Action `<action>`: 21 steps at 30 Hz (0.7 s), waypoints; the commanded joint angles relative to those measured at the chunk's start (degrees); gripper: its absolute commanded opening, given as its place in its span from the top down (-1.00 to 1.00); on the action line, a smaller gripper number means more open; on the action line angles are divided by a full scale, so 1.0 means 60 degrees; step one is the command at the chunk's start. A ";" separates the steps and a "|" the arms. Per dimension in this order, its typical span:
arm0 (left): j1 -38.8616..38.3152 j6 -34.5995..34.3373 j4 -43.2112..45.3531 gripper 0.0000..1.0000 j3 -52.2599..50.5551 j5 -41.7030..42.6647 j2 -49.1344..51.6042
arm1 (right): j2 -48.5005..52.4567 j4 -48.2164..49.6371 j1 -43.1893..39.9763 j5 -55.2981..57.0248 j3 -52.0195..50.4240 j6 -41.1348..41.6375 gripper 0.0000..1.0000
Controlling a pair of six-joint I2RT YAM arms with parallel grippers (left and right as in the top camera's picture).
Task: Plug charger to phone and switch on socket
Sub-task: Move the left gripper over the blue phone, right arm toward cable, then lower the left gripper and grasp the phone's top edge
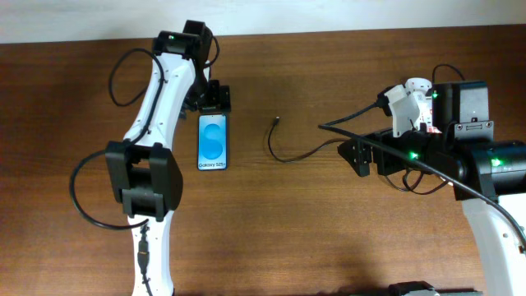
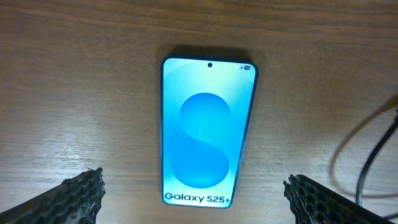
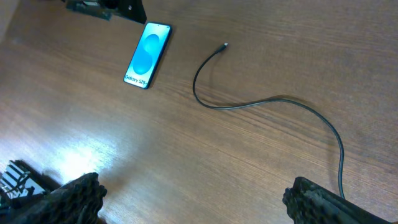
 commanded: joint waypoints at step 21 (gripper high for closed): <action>-0.0251 0.0288 0.1847 -0.99 -0.2481 -0.0102 0.0186 | 0.0022 0.0007 0.0062 -0.0117 0.0160 0.0062 -0.97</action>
